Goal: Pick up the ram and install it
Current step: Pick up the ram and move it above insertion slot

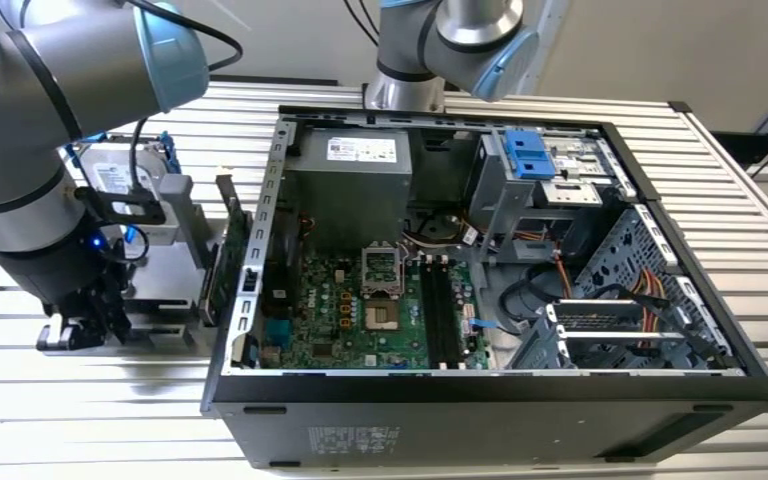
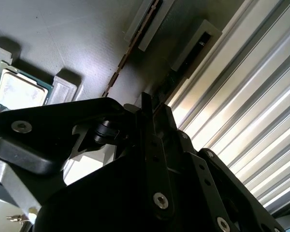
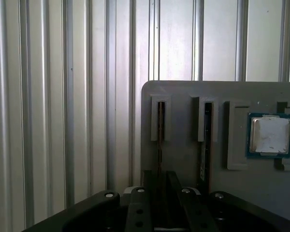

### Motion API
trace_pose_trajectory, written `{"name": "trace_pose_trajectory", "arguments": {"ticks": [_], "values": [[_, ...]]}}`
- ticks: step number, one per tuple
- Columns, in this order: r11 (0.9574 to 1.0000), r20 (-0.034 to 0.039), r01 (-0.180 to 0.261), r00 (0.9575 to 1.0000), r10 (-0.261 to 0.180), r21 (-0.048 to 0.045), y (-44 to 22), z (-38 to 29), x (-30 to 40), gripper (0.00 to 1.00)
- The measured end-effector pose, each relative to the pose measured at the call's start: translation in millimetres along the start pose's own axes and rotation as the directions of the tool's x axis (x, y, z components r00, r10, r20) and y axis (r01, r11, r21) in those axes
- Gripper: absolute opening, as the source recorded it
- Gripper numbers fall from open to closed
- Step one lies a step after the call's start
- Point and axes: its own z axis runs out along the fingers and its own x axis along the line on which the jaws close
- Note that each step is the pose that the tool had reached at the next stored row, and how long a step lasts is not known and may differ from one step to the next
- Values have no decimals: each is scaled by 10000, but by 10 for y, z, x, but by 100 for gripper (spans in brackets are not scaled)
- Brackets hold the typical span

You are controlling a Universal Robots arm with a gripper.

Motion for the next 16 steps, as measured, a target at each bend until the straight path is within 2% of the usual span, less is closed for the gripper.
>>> {"name": "trace_pose_trajectory", "arguments": {"ticks": [5,6,16], "values": [[10000,0,0,10000,0,0,0,1,1,100],[10000,0,0,10000,0,0,0,1,1,0],[10000,0,0,10000,0,0,0,1,2,0]]}}
